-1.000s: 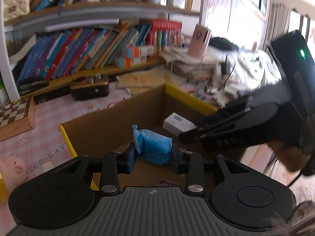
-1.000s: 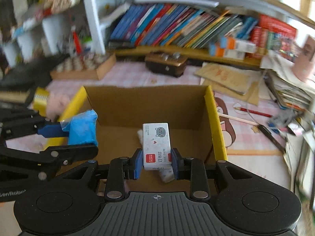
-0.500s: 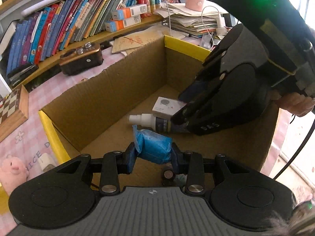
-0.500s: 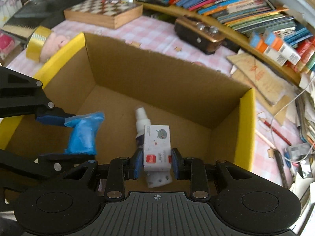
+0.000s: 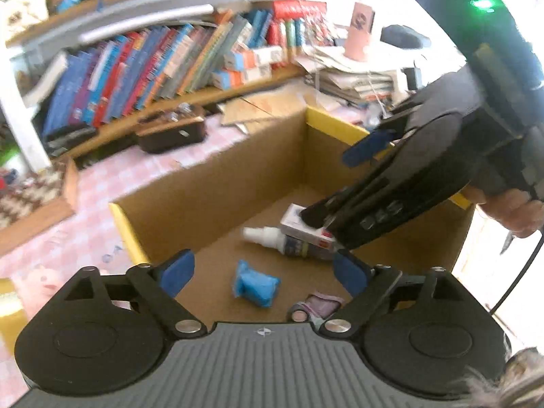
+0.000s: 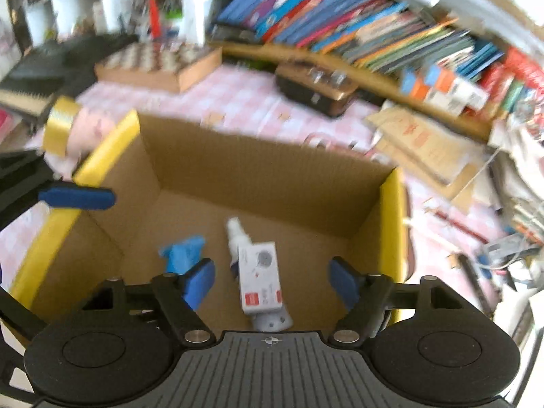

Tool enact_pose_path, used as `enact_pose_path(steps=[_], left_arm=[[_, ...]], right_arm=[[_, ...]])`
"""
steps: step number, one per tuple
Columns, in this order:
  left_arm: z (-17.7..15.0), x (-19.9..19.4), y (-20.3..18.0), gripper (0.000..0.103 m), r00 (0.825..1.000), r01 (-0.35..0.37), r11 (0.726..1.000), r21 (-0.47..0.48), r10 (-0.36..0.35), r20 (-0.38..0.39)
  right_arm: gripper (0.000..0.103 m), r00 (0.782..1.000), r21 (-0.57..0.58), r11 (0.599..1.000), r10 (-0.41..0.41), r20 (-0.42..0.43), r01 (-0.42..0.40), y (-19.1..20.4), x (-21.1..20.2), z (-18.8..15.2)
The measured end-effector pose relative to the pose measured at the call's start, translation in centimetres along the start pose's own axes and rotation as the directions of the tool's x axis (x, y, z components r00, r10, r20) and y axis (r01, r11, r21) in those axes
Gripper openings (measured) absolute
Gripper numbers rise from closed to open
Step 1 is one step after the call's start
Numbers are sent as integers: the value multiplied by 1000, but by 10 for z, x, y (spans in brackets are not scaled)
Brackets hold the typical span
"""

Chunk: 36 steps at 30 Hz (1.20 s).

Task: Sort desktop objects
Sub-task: 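Withdraw both open tools from the box back over the table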

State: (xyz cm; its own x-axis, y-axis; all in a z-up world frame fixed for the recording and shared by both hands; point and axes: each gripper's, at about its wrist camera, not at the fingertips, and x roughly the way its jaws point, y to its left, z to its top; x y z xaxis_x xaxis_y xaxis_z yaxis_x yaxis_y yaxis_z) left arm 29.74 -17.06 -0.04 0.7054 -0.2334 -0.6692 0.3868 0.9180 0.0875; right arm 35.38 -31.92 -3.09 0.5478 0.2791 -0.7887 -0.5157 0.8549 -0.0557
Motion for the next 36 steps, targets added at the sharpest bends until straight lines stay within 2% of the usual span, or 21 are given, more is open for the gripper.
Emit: enact_pose_path(steps=[4,6,11,14,17,22,26,28,30,36], left_arm=[[-1,-25,4,95,994,-77,997,-31,79,72],[-4,-42,9,99,986,-103,991,-83,113,119],[-19,-78,21,100,968,-123,968,-218,165,188],[-34,-96,25,100,961,-125,949,-290,188,202],[-52,-113,28,103,957,-119,928,-354,203,209],[-82,-137,31,103,944,-120,895,-430,236,229],[-100,-153,33,103,933,-134,887,-441,263,245],[-109,-162,36,103,932,-132,886,-444,264,250],[-118,-170,41,103,931,-131,882,-452,266,248],[-142,-193,57,103,934,-141,866,-480,277,225]], right_arm=[[77,991,131,991,-49,123,33,-11,-31,-1],[79,978,190,980,-89,187,53,-15,-48,-6],[87,940,271,961,-146,307,61,-6,-87,-26],[90,928,322,946,-152,340,37,5,-105,-43],[95,927,386,922,-132,352,-15,21,-116,-62],[100,919,415,908,-116,378,-57,54,-129,-87],[103,885,424,902,-134,445,-77,73,-150,-97],[103,874,425,898,-111,473,-115,81,-156,-105],[103,874,424,892,-72,480,-159,89,-160,-110],[103,919,419,895,-28,393,-151,123,-163,-115]])
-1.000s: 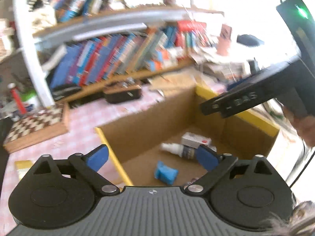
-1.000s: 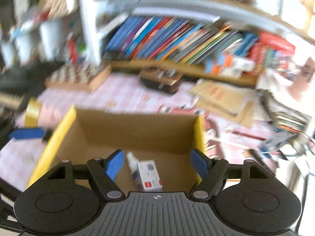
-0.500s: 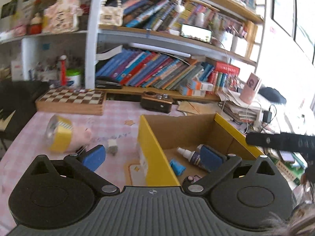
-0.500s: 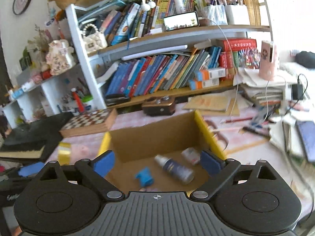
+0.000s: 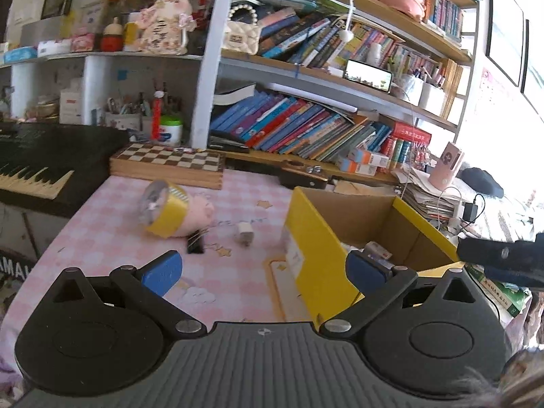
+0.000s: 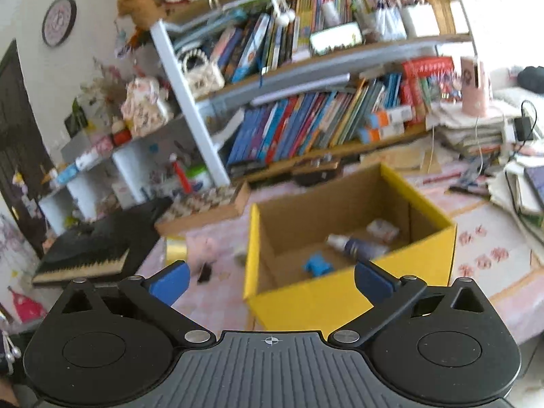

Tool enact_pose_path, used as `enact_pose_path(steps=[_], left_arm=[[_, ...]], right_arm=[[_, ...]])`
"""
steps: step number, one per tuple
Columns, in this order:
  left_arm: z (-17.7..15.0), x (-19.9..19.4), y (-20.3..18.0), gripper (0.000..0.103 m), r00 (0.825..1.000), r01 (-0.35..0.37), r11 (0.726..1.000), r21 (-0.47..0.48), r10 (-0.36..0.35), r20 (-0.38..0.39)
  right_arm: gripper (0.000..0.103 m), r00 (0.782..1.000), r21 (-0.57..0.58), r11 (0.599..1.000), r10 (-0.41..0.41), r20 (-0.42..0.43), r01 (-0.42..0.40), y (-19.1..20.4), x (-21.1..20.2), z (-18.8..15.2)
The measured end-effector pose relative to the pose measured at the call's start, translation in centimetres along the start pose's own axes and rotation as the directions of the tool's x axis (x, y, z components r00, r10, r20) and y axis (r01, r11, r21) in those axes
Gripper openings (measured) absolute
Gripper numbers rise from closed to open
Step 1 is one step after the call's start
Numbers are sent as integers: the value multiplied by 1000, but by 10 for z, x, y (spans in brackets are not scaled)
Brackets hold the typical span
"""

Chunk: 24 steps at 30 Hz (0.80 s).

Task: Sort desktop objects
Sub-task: 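Withdraw both open tools from the box back over the table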

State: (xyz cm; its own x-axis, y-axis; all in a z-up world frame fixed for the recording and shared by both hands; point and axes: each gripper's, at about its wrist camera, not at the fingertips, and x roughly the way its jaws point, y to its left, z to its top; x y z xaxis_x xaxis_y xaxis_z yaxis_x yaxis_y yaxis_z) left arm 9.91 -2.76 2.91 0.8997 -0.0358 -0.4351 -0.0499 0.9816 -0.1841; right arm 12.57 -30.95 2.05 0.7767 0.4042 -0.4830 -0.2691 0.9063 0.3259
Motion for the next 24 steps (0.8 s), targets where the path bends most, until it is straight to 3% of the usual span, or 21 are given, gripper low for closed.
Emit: enact_pose_path(steps=[8,18,24], left_arm=[[-8,-27,28,103,1000,2,1000,12,-2,-5],[-14,-56,61,103,1000,-16,999,35,16,-3],[-18,-67,84,103,1000,-9,1000,28,10,-28]], right_arm=[[103,994,-103,993,-59,-93,50,52,-6,-31],[103,996,-201,979,9,-93,-28,107,-13,-58],[103,992,-198,980,-1,-127,-24,129,2,-66]])
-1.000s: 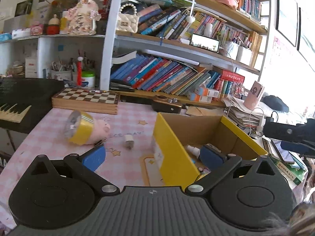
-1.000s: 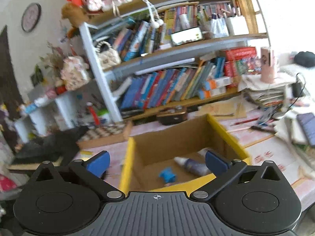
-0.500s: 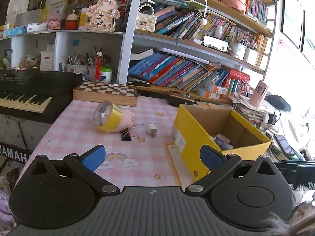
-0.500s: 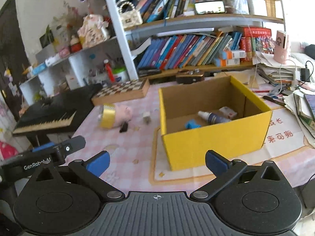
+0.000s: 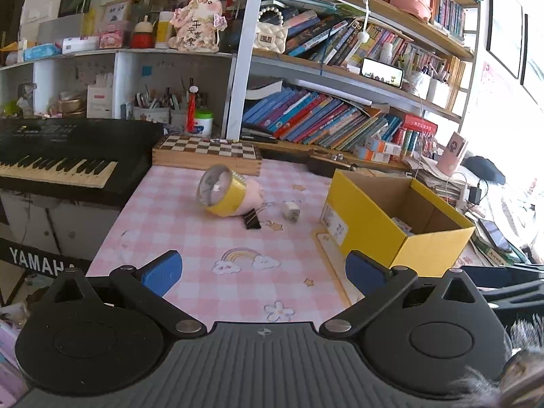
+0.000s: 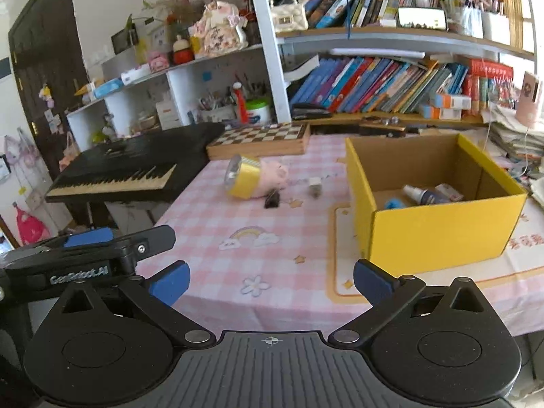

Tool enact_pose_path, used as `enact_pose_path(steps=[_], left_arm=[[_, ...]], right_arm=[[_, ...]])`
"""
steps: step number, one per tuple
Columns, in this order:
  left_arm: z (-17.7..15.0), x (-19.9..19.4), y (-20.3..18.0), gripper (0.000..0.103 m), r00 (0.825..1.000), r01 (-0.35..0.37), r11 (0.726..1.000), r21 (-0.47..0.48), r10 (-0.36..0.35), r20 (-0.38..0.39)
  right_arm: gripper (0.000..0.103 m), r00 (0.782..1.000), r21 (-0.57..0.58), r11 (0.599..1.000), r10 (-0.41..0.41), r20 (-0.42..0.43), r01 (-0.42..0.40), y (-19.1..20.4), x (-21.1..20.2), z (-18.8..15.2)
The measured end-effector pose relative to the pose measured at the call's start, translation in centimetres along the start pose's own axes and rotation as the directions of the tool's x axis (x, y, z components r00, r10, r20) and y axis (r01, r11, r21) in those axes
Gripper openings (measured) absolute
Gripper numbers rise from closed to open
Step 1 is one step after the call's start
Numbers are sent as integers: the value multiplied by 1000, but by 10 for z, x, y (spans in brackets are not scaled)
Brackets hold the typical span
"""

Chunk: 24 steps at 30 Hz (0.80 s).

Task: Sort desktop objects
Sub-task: 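Withdraw both open tools from the box back over the table, then grasp the yellow tape roll with the left tool while the right tool grasps the white charger plug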

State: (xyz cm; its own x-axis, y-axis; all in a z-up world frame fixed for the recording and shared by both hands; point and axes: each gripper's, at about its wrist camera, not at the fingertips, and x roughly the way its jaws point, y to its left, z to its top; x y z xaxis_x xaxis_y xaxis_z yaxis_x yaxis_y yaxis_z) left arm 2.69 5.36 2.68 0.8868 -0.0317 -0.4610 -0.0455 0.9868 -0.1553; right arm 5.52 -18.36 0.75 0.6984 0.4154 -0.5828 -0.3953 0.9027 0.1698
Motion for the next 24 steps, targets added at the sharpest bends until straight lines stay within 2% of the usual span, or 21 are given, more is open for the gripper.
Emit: enact_pose_path(steps=[9,18,24], left_arm=[[-4,2,32,103,998,-48,998,-46,45,-50],[-2,13,50,103,997,-51,995,-82,46,-62],[1,28,53,103,997,-62,994,-94,57,-59]], right_arm=[[102,1000,33,999,3,-14,-3,14,25,0],[102,997,49,996,-73,-24,75,20,47,7],[101,995,28,995,-92,-33,93,22,65,11]])
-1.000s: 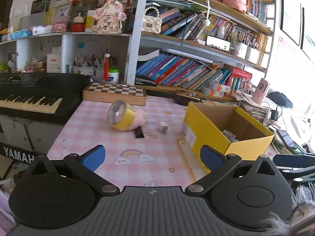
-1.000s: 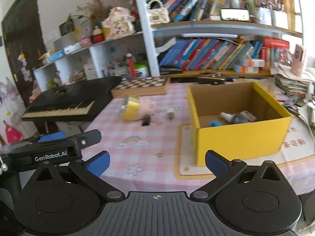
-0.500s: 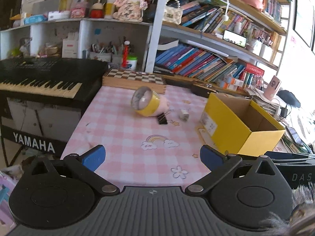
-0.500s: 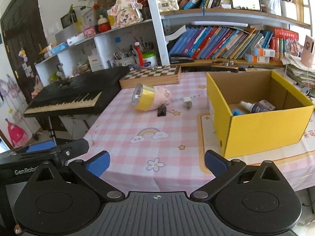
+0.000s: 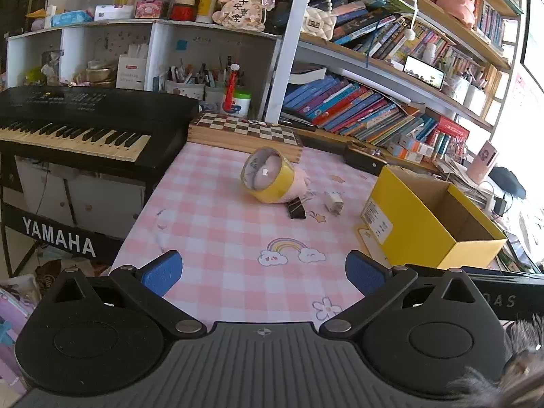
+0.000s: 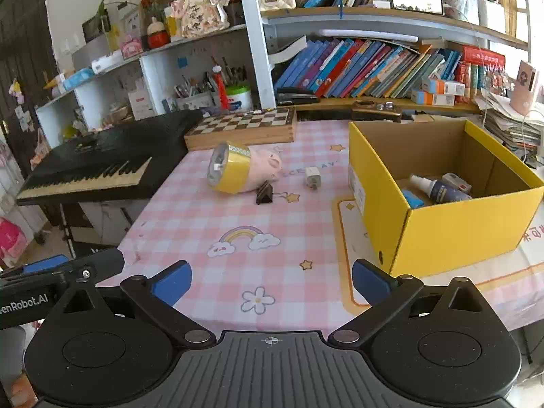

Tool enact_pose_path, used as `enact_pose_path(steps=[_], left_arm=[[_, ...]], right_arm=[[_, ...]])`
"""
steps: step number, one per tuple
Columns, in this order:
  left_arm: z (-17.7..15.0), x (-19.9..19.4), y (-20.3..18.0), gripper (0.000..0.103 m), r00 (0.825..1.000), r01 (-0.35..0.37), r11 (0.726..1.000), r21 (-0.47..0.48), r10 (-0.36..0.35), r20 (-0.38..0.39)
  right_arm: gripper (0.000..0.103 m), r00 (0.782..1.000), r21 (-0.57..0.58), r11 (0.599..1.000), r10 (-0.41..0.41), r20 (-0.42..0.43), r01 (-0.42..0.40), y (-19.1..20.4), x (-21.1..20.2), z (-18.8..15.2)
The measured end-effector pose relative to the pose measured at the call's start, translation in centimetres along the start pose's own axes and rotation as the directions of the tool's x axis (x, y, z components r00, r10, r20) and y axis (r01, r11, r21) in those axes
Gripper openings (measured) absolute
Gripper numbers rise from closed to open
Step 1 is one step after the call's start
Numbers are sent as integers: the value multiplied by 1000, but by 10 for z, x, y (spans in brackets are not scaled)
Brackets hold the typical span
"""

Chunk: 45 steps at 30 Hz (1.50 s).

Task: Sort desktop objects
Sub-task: 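Grasp the yellow tape roll with the left tool while the right tool grasps the white charger plug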

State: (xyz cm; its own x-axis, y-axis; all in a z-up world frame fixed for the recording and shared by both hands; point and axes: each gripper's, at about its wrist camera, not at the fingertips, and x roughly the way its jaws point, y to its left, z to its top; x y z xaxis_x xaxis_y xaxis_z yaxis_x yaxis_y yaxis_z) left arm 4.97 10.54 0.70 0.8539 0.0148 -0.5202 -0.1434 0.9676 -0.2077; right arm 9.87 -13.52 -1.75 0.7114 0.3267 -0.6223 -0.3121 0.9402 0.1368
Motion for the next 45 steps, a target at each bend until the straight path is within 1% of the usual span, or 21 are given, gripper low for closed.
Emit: enact_pose_path(steps=[6,16,24,29,32,34,37,38,45], left_arm=[[13,27,-2,103,1000,-16,1000,10,16,1],[46,92,-8,103,999,-32,999,41,33,-19],[69,148,-11,103,999,-12,998,61,15,-37],[82,183,-17,103,999,2,996,92,2,-43],[88,201,-20,103,999,3,995,97,3,-53],[90,212,-21,103,998,2,995,96,3,-61],[93,227,-23,103,997,4,996,87,2,-73],[94,232,-23,103,997,4,996,84,3,-78],[98,264,-21,103,993,-2,997,74,10,-115]], right_arm=[[101,1000,-29,999,-14,5,15,1,32,10],[100,998,-38,997,-69,-7,69,-11,104,35],[98,995,-30,995,-94,-27,93,-17,154,52],[91,994,-24,994,-109,-24,108,-17,182,64],[90,992,-19,992,-124,-26,124,-17,197,71],[90,990,-11,990,-139,-30,139,-19,207,75],[86,987,1,988,-154,-39,154,-24,222,81],[84,987,4,988,-154,-46,154,-26,226,82],[79,983,4,986,-167,-74,168,-29,253,90]])
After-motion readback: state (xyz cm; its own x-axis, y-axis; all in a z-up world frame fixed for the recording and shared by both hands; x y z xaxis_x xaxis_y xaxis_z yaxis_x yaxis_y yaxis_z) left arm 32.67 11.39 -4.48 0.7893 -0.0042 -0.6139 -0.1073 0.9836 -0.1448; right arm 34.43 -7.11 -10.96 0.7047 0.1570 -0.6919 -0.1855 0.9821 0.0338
